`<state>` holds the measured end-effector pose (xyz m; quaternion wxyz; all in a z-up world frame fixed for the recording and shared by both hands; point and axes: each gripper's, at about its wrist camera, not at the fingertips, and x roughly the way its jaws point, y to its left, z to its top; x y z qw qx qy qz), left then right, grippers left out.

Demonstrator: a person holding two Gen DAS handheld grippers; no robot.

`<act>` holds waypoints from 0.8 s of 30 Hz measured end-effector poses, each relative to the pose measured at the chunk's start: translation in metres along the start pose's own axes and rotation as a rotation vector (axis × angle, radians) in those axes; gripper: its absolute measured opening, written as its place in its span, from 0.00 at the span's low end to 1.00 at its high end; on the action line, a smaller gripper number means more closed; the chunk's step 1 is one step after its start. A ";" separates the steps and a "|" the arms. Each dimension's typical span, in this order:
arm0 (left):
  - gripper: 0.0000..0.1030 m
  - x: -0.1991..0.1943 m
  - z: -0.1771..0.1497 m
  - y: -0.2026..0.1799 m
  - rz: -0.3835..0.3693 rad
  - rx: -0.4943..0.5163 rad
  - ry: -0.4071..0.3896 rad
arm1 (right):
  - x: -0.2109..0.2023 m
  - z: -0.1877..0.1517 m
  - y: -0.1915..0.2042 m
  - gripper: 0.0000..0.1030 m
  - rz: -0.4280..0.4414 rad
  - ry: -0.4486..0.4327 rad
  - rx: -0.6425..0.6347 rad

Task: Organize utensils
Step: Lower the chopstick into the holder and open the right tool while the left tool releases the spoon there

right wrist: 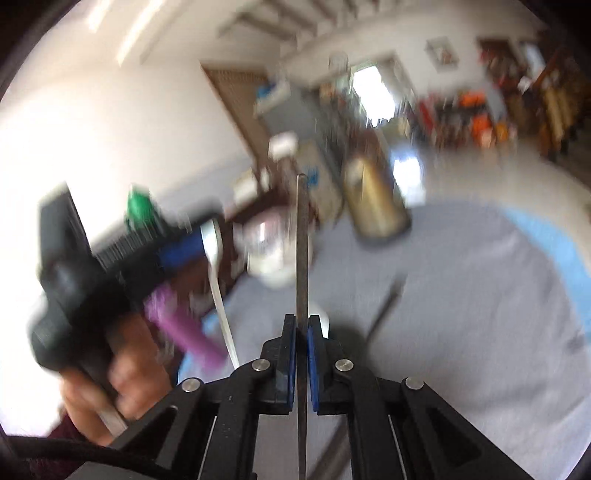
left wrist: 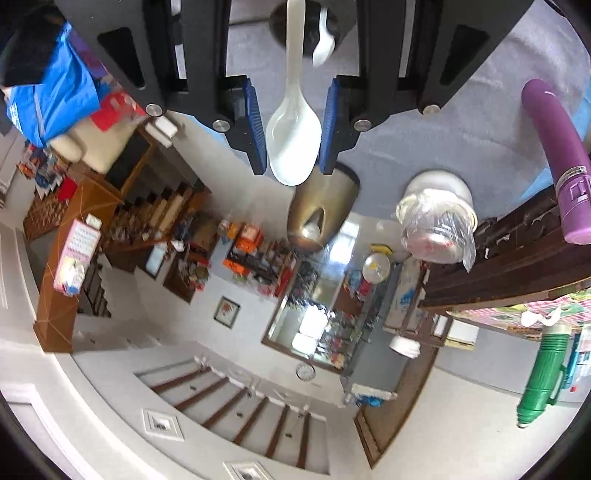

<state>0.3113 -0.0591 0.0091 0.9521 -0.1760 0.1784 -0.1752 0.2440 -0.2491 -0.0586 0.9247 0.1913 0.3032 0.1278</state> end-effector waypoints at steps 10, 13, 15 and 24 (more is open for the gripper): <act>0.30 0.040 -0.027 0.015 -0.006 -0.077 -0.032 | -0.001 0.022 0.019 0.06 -0.154 -0.400 -0.057; 0.30 0.044 -0.038 0.014 0.007 -0.054 -0.037 | 0.019 0.022 0.023 0.06 -0.198 -0.406 -0.082; 0.30 0.047 -0.046 0.016 0.011 -0.041 -0.026 | 0.034 0.018 0.025 0.06 -0.207 -0.374 -0.090; 0.31 0.051 -0.062 0.034 0.016 -0.077 0.039 | 0.060 -0.008 0.022 0.06 -0.218 -0.248 -0.130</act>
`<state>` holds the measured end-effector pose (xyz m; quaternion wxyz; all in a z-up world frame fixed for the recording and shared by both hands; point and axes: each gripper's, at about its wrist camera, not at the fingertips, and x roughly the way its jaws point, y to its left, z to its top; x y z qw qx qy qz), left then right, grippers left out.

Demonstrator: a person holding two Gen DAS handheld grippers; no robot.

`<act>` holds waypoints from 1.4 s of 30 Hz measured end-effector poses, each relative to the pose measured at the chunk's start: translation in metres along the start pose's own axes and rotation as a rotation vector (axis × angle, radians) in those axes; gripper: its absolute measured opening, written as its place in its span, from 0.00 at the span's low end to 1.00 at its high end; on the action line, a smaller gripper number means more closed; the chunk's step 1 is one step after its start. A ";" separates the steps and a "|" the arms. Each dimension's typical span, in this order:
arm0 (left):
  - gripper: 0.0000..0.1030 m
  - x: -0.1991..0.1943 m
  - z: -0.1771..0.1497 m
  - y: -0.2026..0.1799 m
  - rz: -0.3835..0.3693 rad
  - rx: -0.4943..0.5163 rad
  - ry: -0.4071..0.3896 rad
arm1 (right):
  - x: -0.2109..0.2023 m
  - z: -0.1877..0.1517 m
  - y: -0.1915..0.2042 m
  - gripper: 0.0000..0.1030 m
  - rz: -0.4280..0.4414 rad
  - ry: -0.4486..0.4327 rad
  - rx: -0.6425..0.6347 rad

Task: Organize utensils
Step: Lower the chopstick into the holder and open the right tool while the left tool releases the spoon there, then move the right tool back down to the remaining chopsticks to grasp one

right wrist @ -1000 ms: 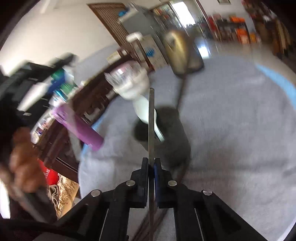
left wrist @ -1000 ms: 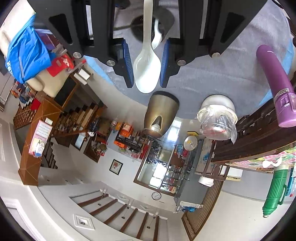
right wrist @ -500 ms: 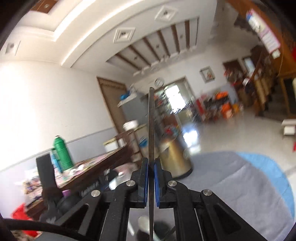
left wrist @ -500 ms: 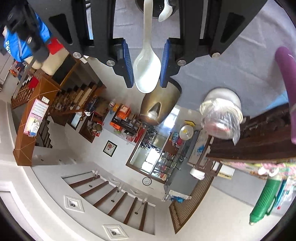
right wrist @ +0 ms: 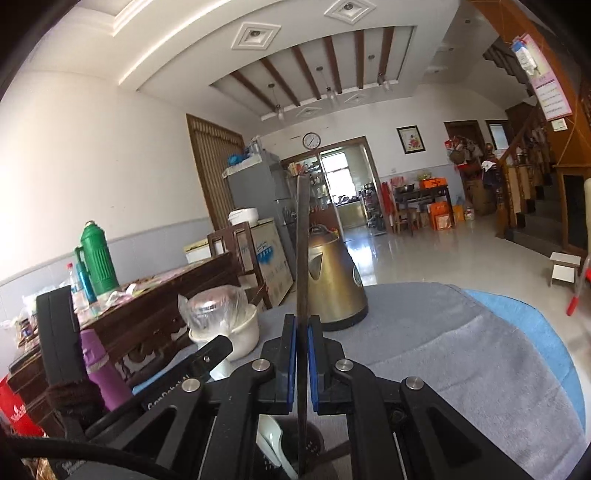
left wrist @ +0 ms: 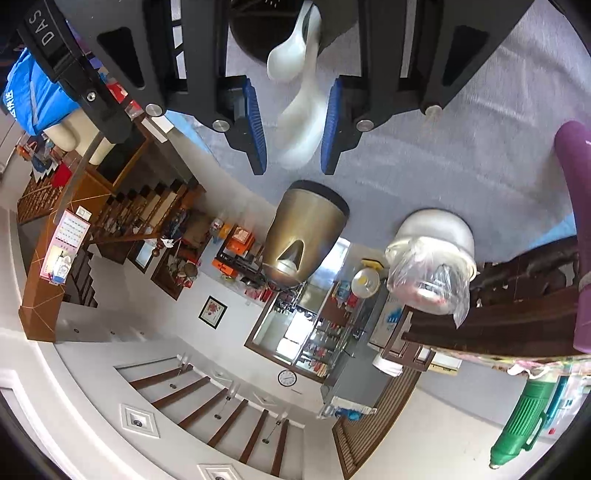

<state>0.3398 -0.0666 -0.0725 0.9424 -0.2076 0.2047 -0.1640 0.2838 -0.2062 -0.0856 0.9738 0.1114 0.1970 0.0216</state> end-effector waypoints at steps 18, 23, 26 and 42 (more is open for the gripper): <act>0.67 -0.078 -0.019 0.006 0.124 0.152 0.098 | -0.083 0.012 -0.023 0.10 0.090 -0.021 0.141; 0.67 -0.083 -0.042 0.004 0.199 0.271 0.215 | -0.112 0.015 -0.028 0.10 0.097 -0.047 0.118; 0.67 -0.087 -0.050 0.009 0.211 0.298 0.271 | -0.125 0.015 -0.032 0.10 0.108 -0.042 0.113; 0.67 -0.083 -0.098 0.039 0.198 0.234 0.534 | -0.107 -0.060 -0.069 0.10 0.117 0.286 0.185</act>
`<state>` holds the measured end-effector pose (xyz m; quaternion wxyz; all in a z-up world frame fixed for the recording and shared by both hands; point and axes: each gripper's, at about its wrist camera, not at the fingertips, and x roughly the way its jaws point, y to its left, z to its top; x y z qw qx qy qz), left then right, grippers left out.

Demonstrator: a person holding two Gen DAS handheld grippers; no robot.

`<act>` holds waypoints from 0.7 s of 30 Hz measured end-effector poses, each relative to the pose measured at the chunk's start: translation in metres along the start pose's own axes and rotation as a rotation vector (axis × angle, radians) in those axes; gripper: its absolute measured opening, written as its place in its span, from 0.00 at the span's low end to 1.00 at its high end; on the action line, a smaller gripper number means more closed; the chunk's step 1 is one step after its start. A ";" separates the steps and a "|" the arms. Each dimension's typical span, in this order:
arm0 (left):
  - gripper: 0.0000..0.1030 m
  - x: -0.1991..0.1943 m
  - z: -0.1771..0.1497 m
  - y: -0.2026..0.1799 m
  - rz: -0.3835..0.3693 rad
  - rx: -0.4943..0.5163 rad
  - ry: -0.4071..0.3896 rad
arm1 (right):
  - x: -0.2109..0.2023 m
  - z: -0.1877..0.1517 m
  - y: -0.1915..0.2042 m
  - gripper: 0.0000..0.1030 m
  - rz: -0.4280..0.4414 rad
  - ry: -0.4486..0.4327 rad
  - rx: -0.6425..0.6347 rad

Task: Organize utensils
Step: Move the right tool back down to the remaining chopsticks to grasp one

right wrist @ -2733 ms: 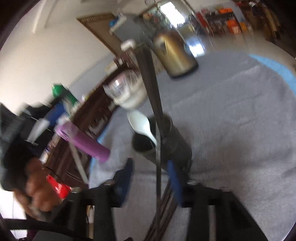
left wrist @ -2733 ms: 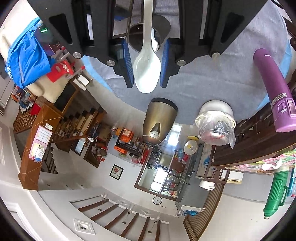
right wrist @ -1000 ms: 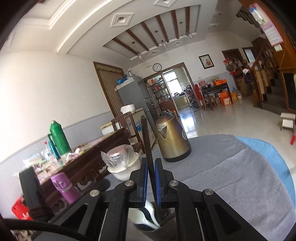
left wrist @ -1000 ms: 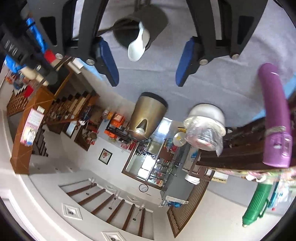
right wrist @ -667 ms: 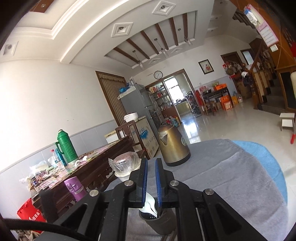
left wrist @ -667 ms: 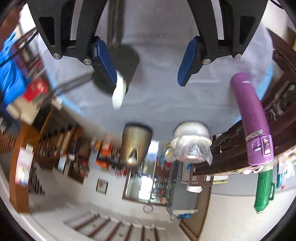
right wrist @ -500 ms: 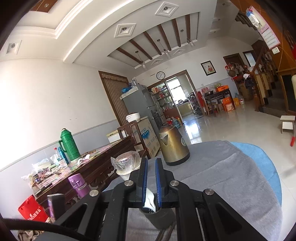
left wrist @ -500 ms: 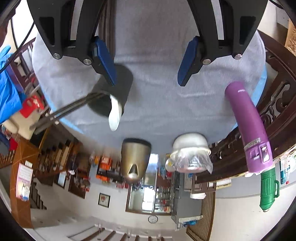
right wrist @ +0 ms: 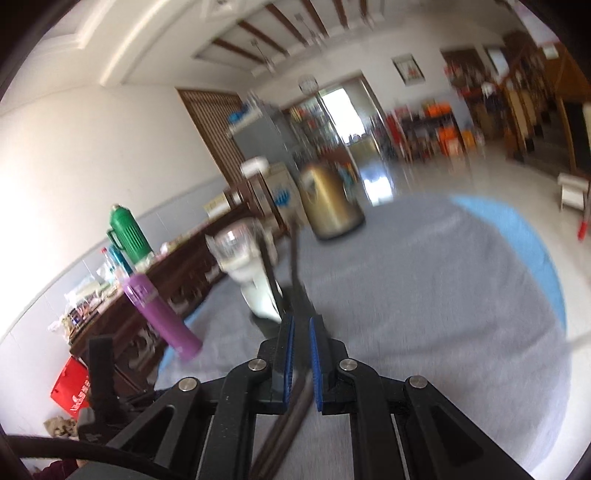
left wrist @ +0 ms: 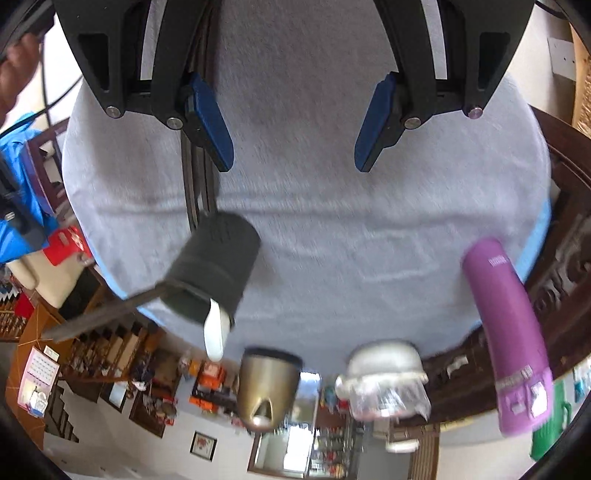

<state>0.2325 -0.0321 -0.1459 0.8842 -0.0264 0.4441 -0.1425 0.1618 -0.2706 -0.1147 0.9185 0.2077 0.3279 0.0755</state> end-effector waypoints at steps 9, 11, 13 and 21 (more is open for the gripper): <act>0.67 0.026 -0.006 -0.021 -0.081 -0.001 0.116 | 0.058 -0.042 -0.032 0.10 0.068 0.243 0.152; 0.67 0.034 -0.005 -0.026 -0.080 0.011 0.135 | 0.067 -0.049 -0.035 0.10 0.078 0.282 0.174; 0.67 0.042 -0.003 -0.029 -0.070 0.024 0.153 | 0.076 -0.054 -0.038 0.10 0.083 0.319 0.199; 0.67 0.064 0.009 -0.043 -0.041 0.070 0.174 | 0.103 -0.053 -0.043 0.10 0.079 0.392 0.224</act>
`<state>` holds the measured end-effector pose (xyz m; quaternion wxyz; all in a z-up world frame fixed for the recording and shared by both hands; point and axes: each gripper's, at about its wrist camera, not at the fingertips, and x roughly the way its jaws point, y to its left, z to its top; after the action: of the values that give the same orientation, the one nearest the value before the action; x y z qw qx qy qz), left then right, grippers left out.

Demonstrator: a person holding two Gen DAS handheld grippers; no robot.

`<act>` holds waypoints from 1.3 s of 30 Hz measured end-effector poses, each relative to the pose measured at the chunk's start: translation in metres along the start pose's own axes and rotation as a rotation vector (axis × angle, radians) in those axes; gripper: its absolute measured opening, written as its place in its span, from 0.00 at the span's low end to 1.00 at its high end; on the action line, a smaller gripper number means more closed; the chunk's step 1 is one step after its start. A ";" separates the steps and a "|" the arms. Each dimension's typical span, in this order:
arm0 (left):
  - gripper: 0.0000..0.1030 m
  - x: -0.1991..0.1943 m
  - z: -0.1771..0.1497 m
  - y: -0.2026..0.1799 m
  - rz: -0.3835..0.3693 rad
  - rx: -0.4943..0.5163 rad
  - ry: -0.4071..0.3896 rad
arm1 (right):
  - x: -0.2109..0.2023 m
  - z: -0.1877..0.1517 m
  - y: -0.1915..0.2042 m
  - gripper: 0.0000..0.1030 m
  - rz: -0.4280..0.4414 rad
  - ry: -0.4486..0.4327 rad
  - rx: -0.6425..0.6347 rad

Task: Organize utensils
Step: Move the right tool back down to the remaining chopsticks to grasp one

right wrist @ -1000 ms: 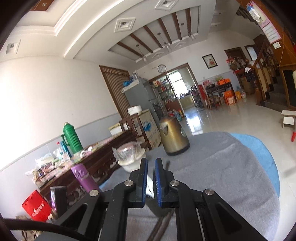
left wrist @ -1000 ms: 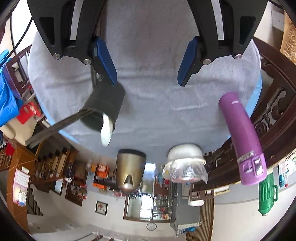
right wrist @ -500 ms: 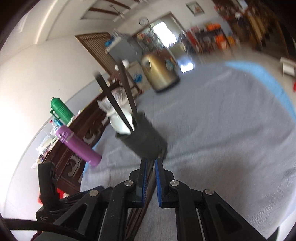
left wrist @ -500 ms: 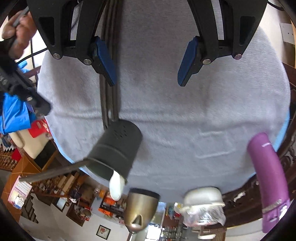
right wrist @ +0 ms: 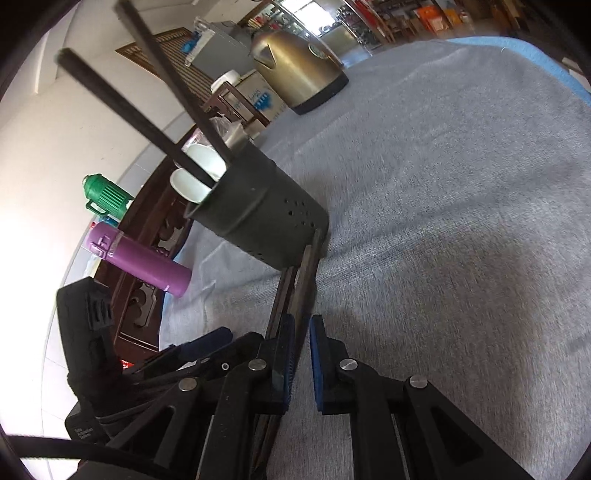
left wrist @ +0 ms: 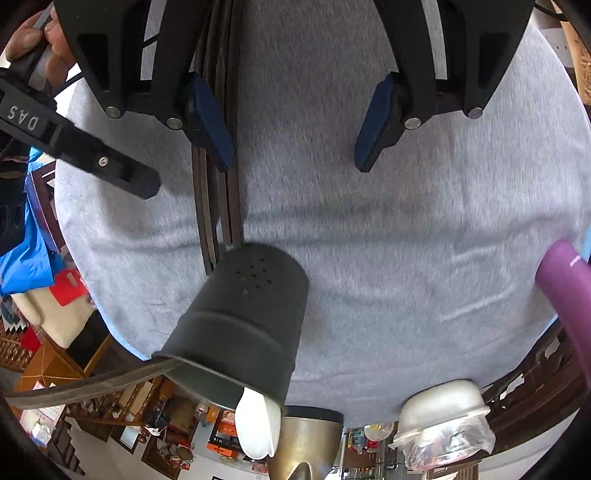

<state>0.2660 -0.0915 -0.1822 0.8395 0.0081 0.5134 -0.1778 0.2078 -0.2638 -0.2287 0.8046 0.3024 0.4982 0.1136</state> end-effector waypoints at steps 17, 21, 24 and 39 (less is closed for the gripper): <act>0.66 0.014 0.016 -0.008 -0.005 0.016 0.001 | 0.037 0.023 0.009 0.11 -0.046 0.066 -0.050; 0.66 0.015 0.018 -0.002 -0.004 0.016 -0.004 | 0.041 0.026 0.011 0.13 -0.055 0.074 -0.061; 0.67 0.015 0.018 -0.001 0.001 0.018 -0.005 | 0.041 0.025 0.013 0.13 -0.064 0.073 -0.078; 0.68 0.005 0.012 0.031 0.044 -0.032 -0.004 | 0.023 0.030 0.009 0.14 -0.208 0.090 -0.090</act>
<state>0.2878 -0.0663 -0.1860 0.8443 0.0057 0.5142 -0.1510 0.2459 -0.2570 -0.2303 0.8018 0.2073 0.5567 0.0654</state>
